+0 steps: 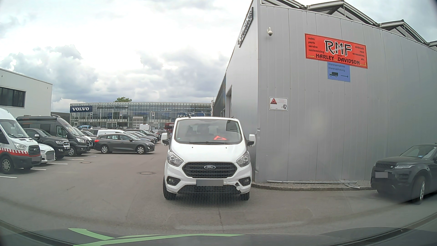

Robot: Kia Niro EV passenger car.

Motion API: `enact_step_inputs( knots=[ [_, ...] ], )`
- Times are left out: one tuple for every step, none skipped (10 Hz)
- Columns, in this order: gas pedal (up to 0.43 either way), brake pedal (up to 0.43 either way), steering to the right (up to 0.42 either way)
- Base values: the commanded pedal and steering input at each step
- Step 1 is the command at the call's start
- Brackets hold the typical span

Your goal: Follow the waypoints while adhering to traffic rules and regulations

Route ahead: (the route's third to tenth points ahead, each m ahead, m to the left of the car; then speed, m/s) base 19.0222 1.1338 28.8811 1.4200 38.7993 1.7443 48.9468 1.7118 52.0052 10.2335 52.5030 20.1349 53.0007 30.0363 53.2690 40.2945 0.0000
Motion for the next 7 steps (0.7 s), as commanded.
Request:
enact_step_inputs(
  knots=[
    [0.0, 0.341, 0.006],
    [0.0, 0.341, 0.006],
    [0.0, 0.341, 0.005],
    [0.0, 0.341, 0.006],
    [0.0, 0.341, 0.005],
    [0.0, 0.341, 0.006],
    [0.0, 0.341, 0.005]
  ],
)
